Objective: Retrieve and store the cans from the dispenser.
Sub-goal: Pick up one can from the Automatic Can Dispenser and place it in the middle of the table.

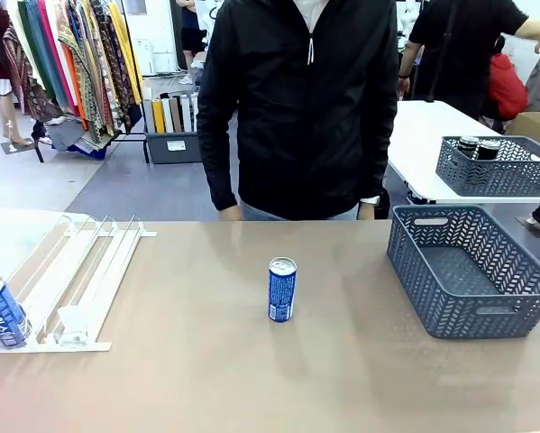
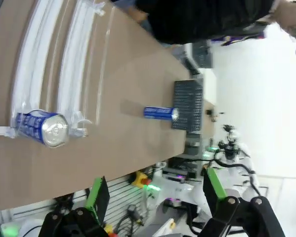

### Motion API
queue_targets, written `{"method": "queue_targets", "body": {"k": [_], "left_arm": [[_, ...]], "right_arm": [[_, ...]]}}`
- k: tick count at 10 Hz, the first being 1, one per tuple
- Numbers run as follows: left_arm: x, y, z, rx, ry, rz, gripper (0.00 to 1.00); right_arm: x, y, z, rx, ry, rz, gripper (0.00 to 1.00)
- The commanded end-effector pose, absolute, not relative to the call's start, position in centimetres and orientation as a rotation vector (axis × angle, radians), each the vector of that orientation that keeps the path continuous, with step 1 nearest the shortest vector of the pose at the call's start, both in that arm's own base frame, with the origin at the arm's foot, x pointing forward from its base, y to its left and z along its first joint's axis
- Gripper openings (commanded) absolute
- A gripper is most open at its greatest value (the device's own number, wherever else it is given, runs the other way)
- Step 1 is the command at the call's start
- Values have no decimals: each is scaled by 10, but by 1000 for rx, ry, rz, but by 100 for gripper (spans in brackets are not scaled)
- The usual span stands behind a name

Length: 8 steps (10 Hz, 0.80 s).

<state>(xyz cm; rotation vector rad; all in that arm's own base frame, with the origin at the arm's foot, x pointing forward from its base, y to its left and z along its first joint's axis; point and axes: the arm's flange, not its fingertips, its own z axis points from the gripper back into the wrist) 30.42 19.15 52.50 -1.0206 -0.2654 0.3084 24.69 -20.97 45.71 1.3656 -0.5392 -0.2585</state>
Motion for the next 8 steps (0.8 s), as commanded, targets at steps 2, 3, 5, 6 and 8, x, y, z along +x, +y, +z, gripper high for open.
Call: {"method": "queue_targets", "body": {"k": [2, 3, 5, 6, 8], "left_arm": [[338, 146, 519, -411, -140, 184, 100], [348, 130, 513, -248, -167, 137, 100], [361, 105, 503, -63, -227, 126, 100], [366, 95, 500, -45, -216, 19, 100], [374, 79, 498, -96, -176, -20, 100]], "right_arm": [[247, -210, 459, 1372, -555, -237, 100], [247, -210, 459, 1372, -555, -237, 100], [247, -210, 459, 1372, -555, -237, 100], [247, -210, 459, 1372, -555, -237, 100], [247, -210, 459, 1372, -555, -237, 100]]}}
